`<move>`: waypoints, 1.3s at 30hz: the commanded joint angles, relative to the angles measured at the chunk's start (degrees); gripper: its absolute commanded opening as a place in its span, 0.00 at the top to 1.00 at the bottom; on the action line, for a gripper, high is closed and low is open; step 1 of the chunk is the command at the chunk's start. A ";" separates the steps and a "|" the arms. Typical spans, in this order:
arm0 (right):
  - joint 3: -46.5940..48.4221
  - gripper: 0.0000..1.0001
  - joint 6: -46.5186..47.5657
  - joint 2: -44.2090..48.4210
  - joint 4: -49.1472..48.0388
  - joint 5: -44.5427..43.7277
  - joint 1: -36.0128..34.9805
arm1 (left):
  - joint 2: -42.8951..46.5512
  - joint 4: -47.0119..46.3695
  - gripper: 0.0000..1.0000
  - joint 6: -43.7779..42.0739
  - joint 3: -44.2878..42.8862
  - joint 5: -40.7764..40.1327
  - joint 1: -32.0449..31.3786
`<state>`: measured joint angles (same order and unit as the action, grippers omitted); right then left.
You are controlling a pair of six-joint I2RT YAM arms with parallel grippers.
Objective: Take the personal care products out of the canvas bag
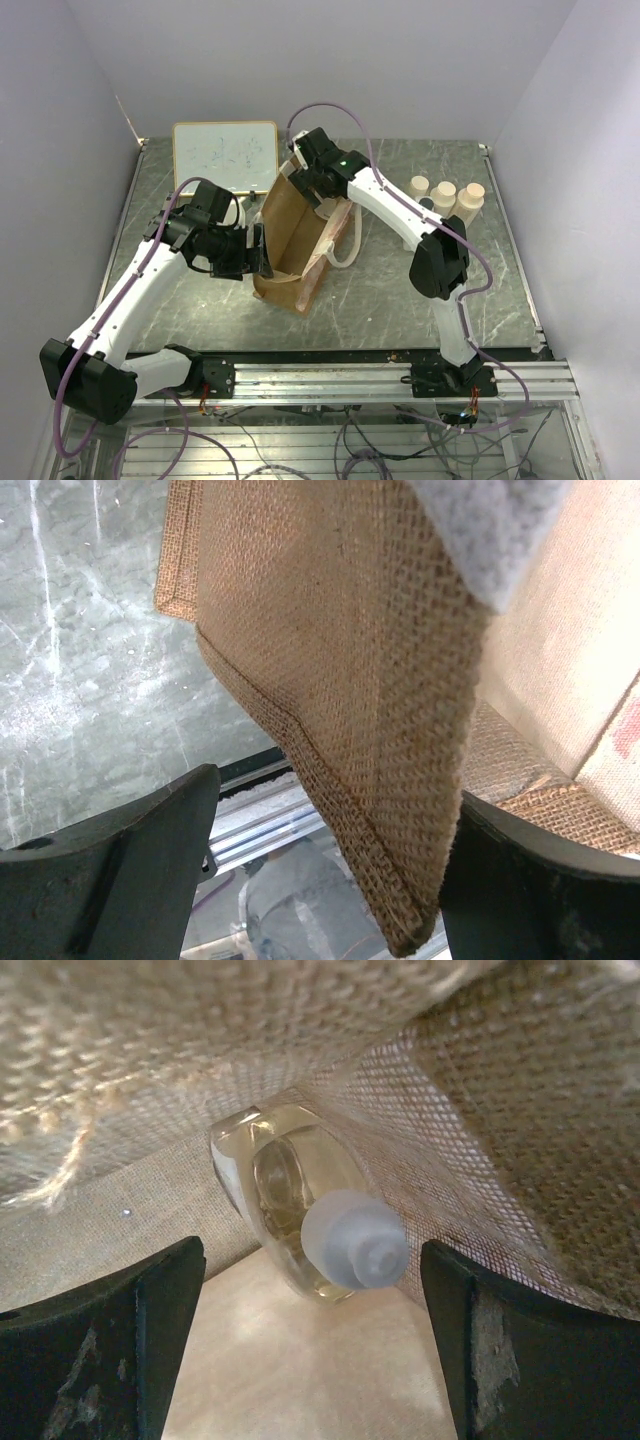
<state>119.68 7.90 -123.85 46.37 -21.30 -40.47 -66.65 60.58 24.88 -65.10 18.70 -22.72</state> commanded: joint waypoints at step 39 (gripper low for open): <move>5.26 0.65 -5.71 -8.22 -1.52 11.76 2.77 | 2.68 2.88 0.10 0.00 -1.34 -1.45 -0.26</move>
<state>122.30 6.13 -129.97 40.84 -12.32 -38.26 -65.71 61.08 24.91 -66.15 16.71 -22.72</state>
